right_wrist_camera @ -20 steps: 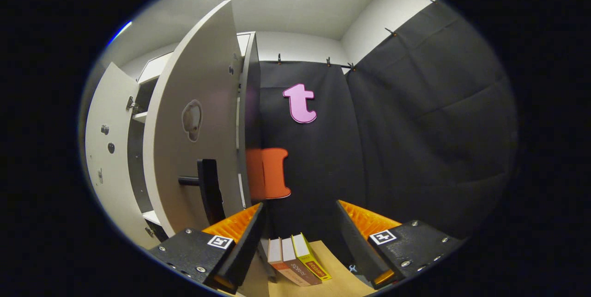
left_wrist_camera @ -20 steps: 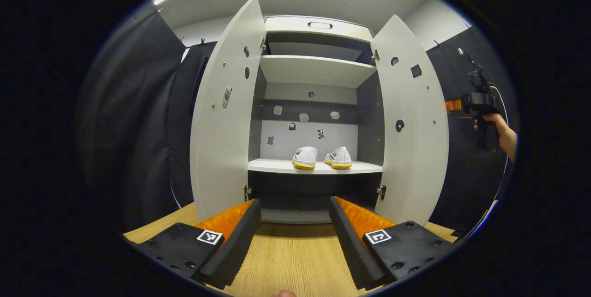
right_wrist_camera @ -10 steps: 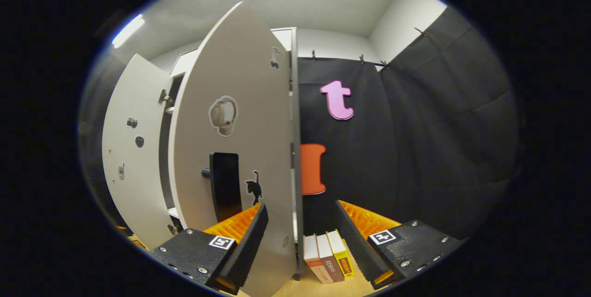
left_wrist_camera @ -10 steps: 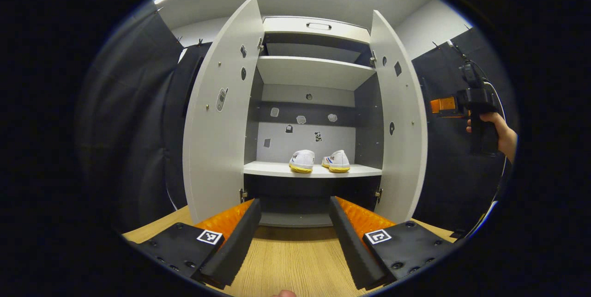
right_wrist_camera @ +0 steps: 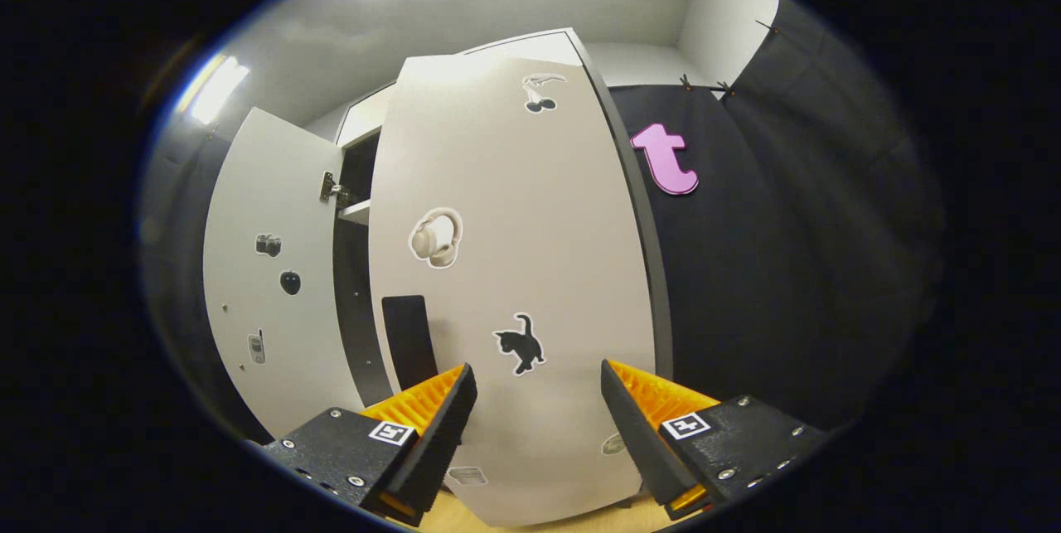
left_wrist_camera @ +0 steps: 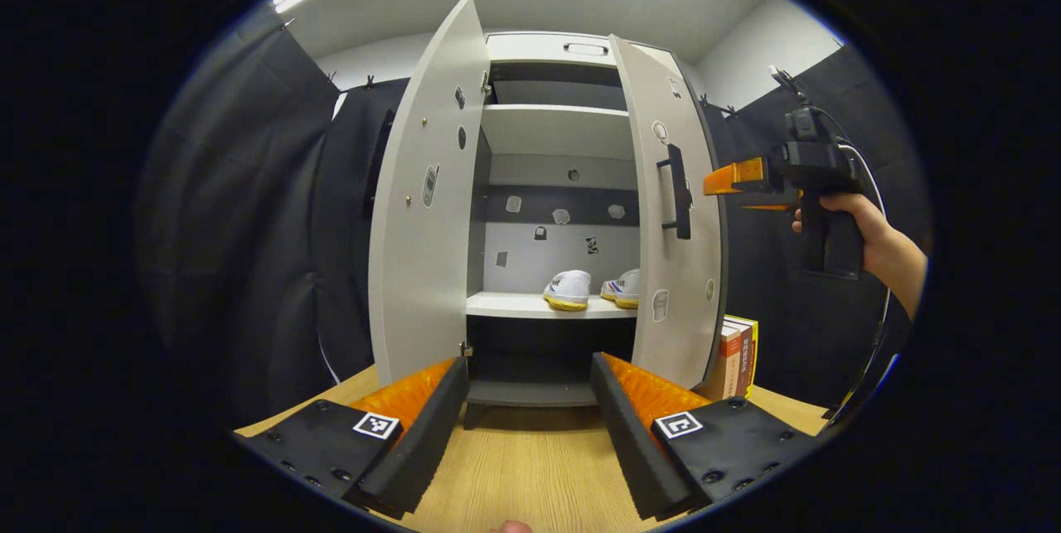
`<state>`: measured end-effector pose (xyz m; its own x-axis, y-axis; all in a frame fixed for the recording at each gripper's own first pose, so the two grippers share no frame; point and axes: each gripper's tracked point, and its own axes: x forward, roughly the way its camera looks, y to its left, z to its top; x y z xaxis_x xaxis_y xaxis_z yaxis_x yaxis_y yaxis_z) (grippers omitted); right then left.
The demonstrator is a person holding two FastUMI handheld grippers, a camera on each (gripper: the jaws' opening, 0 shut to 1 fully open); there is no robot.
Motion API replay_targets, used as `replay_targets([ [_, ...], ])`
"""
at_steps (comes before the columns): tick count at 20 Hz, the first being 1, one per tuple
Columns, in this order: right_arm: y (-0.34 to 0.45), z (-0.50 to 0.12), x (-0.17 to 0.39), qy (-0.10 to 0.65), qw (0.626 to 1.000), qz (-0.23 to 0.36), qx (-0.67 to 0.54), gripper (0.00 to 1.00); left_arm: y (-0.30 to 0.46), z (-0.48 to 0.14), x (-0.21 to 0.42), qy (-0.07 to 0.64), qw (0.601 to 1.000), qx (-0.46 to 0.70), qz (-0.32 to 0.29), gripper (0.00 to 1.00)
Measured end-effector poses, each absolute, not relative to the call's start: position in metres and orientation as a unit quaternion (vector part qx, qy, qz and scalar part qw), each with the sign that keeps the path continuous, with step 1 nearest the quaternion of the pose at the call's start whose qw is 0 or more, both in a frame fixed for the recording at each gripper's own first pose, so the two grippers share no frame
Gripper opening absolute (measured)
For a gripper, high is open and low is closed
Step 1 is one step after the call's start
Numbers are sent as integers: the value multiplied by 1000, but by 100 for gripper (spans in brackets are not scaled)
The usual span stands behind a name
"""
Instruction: Grab one shoe with the right hand and put it into the shoe cabinet, grab the other shoe with the left hand and put it into the shoe cabinet; then close the right door with the right hand and the left door with the left hand.
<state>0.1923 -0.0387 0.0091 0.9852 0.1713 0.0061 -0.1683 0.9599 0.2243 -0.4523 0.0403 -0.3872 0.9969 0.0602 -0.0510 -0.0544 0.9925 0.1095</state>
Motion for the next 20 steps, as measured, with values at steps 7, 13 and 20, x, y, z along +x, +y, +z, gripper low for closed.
replay_targets([
  [7,-69,-3,119,-6,996,39,86,93,42,-375,-451,19,999,38,28,96],
  [13,-46,-41,43,-6,999,32,30,93,56,-340,-447,0,999,2,42,99],
  [20,-30,-85,14,15,999,34,15,93,149,-269,-463,-41,988,-59,135,96],
])
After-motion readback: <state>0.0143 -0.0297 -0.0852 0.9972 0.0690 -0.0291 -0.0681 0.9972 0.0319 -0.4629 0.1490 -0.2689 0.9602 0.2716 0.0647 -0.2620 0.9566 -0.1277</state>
